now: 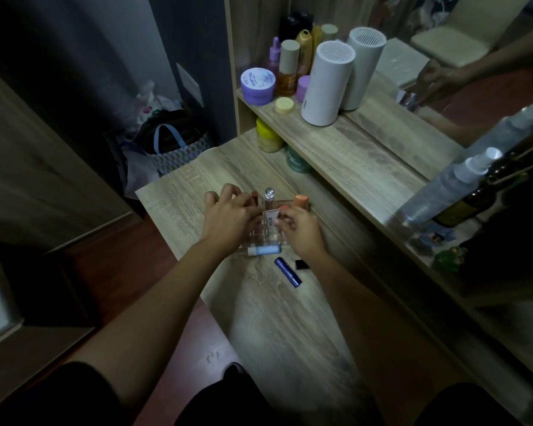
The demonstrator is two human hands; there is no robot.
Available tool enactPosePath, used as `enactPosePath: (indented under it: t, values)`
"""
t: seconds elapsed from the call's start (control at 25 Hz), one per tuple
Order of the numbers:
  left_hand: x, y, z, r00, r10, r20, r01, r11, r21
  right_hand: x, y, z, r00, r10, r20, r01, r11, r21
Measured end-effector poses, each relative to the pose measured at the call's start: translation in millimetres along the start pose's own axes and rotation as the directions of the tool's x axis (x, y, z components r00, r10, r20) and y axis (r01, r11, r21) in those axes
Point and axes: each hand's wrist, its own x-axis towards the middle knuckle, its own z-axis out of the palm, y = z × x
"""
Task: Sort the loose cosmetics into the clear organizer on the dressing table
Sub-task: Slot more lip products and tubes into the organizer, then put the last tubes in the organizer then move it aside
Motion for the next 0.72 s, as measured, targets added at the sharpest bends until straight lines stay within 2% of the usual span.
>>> enactPosePath:
  t: [0.4, 0.56, 0.64, 0.72]
  values:
    - [1.4, -0.3, -5.4, 1.000, -0.009, 0.002, 0.009, 1.000, -0.011, -0.5, -6.8, -9.2, 0.999, -0.027, 0.041, 0.029, 0.998, -0.056]
    - [-7.5, 0.2, -11.9, 0.993, 0.079, -0.093, -0.098, 0.971, -0.220, -10.8, -13.3, -15.2, 1.000, -0.028, 0.004, 0.028, 0.999, -0.036]
    - [-23.6, -0.8, -7.1, 0.987, 0.097, -0.132, -0.137, 0.932, -0.335, -26.5, -11.9, -15.3, 0.999, -0.042, -0.031, 0.039, 0.995, -0.088]
    - [-41.7, 0.4, 7.0, 0.986, 0.126, -0.113, -0.161, 0.909, -0.385, -47.5, -5.6, -12.2, 0.997, -0.069, -0.039, 0.062, 0.983, -0.172]
